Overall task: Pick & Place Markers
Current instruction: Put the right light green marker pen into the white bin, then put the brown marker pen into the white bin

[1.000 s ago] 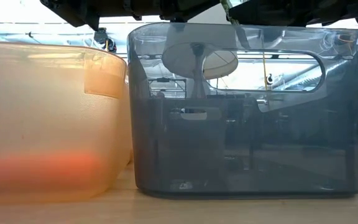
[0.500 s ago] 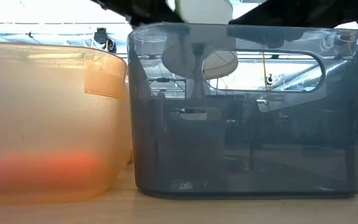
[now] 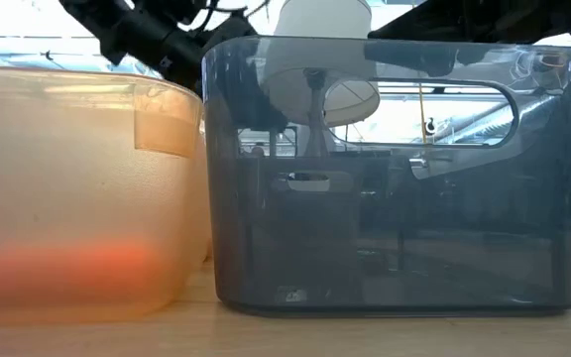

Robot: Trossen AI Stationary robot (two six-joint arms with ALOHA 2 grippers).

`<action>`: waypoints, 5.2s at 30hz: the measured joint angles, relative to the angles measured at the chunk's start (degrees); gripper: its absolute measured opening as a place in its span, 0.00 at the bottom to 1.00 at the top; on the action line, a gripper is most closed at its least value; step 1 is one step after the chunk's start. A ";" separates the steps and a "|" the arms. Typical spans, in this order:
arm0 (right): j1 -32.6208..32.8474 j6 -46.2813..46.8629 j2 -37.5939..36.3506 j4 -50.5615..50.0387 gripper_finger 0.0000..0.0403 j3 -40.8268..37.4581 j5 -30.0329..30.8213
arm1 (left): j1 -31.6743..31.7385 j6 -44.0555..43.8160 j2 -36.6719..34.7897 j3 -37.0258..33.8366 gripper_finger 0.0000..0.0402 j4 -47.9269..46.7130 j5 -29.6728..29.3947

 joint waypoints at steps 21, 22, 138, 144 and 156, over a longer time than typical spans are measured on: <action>0.02 0.89 -0.17 -1.64 0.41 0.00 0.59 | 1.49 -3.63 0.02 -1.63 0.54 4.23 -0.25; 0.02 1.16 -0.52 -2.33 0.41 0.00 1.56 | 1.66 -3.83 0.02 -1.63 0.54 4.21 -1.97; -20.59 26.00 -22.78 -6.59 0.04 -24.74 -10.12 | 1.17 -4.94 0.04 -1.56 0.44 6.55 -4.28; -14.09 19.04 -23.15 4.22 0.04 -24.74 -9.35 | 1.12 -4.94 0.04 -1.56 0.46 8.41 -4.28; -8.03 12.94 -22.04 13.57 0.04 -23.36 -7.09 | -3.63 6.49 7.06 -1.56 0.43 31.60 2.43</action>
